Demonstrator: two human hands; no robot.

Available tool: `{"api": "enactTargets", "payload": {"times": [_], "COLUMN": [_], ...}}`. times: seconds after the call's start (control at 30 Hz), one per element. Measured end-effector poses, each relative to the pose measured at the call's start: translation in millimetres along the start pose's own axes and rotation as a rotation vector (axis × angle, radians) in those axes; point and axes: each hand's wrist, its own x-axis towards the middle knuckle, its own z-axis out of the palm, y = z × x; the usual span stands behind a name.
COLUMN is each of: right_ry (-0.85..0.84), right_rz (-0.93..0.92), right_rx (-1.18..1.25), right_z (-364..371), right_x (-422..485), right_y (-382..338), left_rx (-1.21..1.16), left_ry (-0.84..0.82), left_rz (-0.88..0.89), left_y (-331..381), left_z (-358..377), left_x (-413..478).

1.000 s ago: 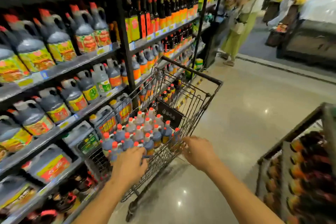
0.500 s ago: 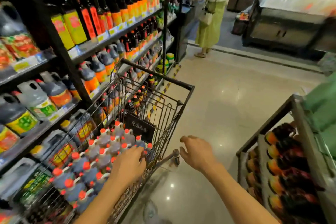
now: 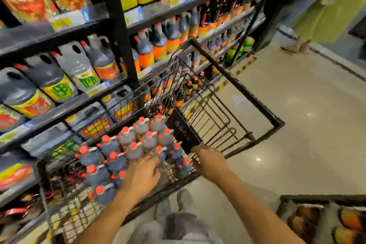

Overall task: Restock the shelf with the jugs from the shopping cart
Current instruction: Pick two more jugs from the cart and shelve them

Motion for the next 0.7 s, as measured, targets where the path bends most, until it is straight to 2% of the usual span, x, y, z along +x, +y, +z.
{"api": "enactTargets", "payload": {"times": [0.13,0.3,0.37,0.5,0.7], "right_ry": [-0.199,-0.424,-0.493,-0.601,-0.691], "right_rz": [-0.128,-0.215,-0.257,-0.338,-0.46], "right_rx": [-0.078,-0.14,-0.19,-0.302,-0.315], "right_z": [26,56,68,92,140], "right_x": [58,117,135,161,174], "right_y": [2,13,19,23,35], "left_rx": [0.037,-0.025,-0.079,-0.123,-0.342], "left_ry": [-0.052,-0.03,-0.068,-0.185,-0.169], "left_rz": [-0.201,-0.335,-0.453,-0.596,-0.708], "left_y": [-18,-17,-19,-20,-13], "left_z": [20,43,61,91,119], "left_x": [-6,-7,-6,0,-6]}}
